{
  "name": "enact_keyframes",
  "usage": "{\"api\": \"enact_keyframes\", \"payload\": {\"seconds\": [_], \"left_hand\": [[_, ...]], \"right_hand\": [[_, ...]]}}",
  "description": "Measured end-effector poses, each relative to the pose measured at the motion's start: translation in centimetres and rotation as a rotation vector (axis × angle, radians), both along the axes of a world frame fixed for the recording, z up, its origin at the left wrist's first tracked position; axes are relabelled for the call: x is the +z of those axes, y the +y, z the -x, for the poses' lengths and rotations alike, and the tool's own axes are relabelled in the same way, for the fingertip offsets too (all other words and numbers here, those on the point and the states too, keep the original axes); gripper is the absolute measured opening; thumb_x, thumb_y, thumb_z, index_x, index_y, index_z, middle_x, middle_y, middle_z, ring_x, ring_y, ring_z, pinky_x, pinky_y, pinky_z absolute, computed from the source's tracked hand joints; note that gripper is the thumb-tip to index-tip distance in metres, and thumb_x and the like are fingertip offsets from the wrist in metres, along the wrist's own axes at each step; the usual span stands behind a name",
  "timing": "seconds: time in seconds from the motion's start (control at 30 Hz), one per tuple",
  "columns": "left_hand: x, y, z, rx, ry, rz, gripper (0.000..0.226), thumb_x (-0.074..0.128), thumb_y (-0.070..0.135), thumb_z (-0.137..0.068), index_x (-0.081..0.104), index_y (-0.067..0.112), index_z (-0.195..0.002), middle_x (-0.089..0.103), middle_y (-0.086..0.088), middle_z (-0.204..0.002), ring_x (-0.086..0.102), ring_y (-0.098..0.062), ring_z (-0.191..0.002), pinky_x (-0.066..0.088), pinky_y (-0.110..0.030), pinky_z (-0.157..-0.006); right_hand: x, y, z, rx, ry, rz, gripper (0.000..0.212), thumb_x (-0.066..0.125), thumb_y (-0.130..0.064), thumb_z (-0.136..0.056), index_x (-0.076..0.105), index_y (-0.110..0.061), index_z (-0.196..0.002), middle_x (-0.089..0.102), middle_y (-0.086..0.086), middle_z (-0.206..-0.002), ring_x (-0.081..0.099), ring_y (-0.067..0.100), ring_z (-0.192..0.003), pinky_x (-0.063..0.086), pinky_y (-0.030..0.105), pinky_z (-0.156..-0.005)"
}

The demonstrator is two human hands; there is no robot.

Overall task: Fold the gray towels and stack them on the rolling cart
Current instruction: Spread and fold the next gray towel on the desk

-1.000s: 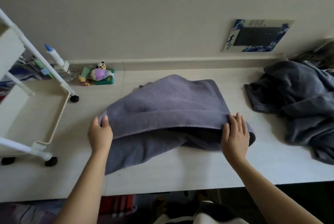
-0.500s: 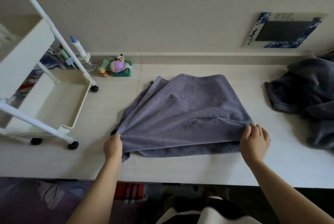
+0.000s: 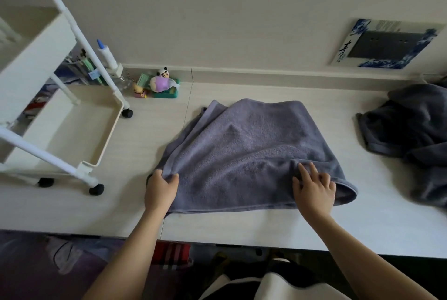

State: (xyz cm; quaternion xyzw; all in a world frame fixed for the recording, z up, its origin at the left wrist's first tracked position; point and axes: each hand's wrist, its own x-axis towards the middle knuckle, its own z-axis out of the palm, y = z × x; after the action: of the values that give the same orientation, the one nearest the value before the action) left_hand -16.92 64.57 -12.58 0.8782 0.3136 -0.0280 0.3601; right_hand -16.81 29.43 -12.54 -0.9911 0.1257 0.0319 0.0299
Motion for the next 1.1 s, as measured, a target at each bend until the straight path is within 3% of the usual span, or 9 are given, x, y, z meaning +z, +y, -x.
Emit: {"api": "enact_keyframes", "payload": {"seconds": [0.23, 0.4, 0.47, 0.57, 0.7, 0.8, 0.97, 1.03, 1.1], "left_hand": [[1.4, 0.1, -3.1, 0.013, -0.071, 0.101, 0.023, 0.054, 0.039, -0.088, 0.057, 0.017, -0.091, 0.061, -0.002, -0.081, 0.057, -0.028, -0.081, 0.040, -0.031, -0.068], [2.6, 0.3, -7.0, -0.011, -0.054, 0.230, 0.047, 0.057, 0.036, -0.089, 0.043, 0.008, -0.054, 0.053, -0.022, -0.063, 0.052, -0.039, -0.069, 0.034, -0.033, -0.061], [3.1, 0.2, -8.4, -0.018, -0.033, 0.283, 0.044, 0.062, 0.040, -0.085, 0.056, 0.002, -0.064, 0.061, -0.017, -0.065, 0.056, -0.029, -0.066, 0.043, -0.035, -0.065], [3.1, -0.5, -9.6, -0.162, -0.051, 0.266, 0.020, 0.066, 0.030, -0.083, 0.069, 0.011, -0.088, 0.068, -0.005, -0.080, 0.063, -0.021, -0.080, 0.044, -0.028, -0.068], [2.6, -2.0, -10.0, -0.508, -0.152, 0.138, 0.026, 0.065, 0.017, -0.084, 0.070, 0.019, -0.109, 0.070, 0.004, -0.103, 0.063, -0.013, -0.100, 0.047, -0.025, -0.088], [2.4, -2.9, -9.9, -0.620, -0.079, 0.179, 0.026, 0.067, 0.023, -0.084, 0.070, 0.024, -0.110, 0.065, 0.005, -0.091, 0.062, -0.011, -0.090, 0.044, -0.020, -0.084], [2.6, -3.7, -10.3, -0.568, 0.050, 0.252, 0.021, 0.058, 0.043, -0.088, 0.072, 0.028, -0.083, 0.059, 0.000, -0.084, 0.058, -0.007, -0.078, 0.044, -0.020, -0.075], [2.5, -3.8, -11.0, -0.450, 0.030, 0.190, 0.033, 0.051, 0.042, -0.092, 0.067, 0.021, -0.073, 0.059, -0.001, -0.083, 0.058, -0.010, -0.078, 0.043, -0.025, -0.077], [1.6, -3.7, -11.8, -0.354, -0.042, 0.090, 0.025, 0.052, 0.033, -0.093, 0.066, 0.017, -0.080, 0.061, 0.001, -0.087, 0.058, -0.012, -0.081, 0.042, -0.025, -0.077]], "right_hand": [[-0.6, 4.1, -2.3, 0.165, -0.081, -0.084, 0.041, 0.041, -0.039, -0.095, 0.056, -0.024, -0.130, 0.054, 0.005, -0.134, 0.045, 0.033, -0.117, 0.034, 0.045, -0.096], [-0.8, 7.3, -4.6, 0.246, -0.126, -0.227, 0.036, 0.047, -0.034, -0.094, 0.061, -0.021, -0.124, 0.059, 0.003, -0.128, 0.046, 0.031, -0.116, 0.029, 0.043, -0.099], [-0.6, 8.6, -5.8, 0.256, -0.147, -0.320, 0.036, 0.047, -0.034, -0.093, 0.062, -0.018, -0.122, 0.060, 0.003, -0.125, 0.046, 0.030, -0.114, 0.031, 0.041, -0.099], [0.2, 10.6, -8.3, 0.283, -0.191, -0.510, 0.043, 0.041, -0.039, -0.091, 0.064, -0.015, -0.117, 0.065, 0.005, -0.111, 0.052, 0.031, -0.103, 0.038, 0.040, -0.091], [2.8, 13.8, -13.1, 0.230, 0.020, -0.916, 0.035, 0.049, -0.034, -0.095, 0.054, -0.024, -0.128, 0.062, 0.000, -0.102, 0.059, 0.017, -0.091, 0.048, 0.031, -0.085], [3.6, 16.1, -17.0, 0.171, 0.112, -1.077, 0.038, 0.051, -0.039, -0.094, 0.051, -0.022, -0.128, 0.063, -0.001, -0.096, 0.060, 0.013, -0.086, 0.045, 0.021, -0.071], [1.5, 19.3, -22.4, 0.178, 0.267, -0.900, 0.042, 0.059, -0.049, -0.086, 0.051, -0.012, -0.106, 0.059, 0.003, -0.091, 0.056, 0.021, -0.082, 0.040, 0.026, -0.063], [0.6, 19.6, -23.4, 0.160, 0.268, -0.818, 0.028, 0.060, -0.040, -0.088, 0.054, -0.013, -0.091, 0.059, 0.005, -0.084, 0.056, 0.024, -0.078, 0.038, 0.026, -0.058], [0.2, 19.3, -23.8, 0.129, 0.237, -0.850, 0.017, 0.057, -0.027, -0.090, 0.056, -0.014, -0.079, 0.059, 0.005, -0.078, 0.055, 0.023, -0.074, 0.037, 0.026, -0.057]]}}
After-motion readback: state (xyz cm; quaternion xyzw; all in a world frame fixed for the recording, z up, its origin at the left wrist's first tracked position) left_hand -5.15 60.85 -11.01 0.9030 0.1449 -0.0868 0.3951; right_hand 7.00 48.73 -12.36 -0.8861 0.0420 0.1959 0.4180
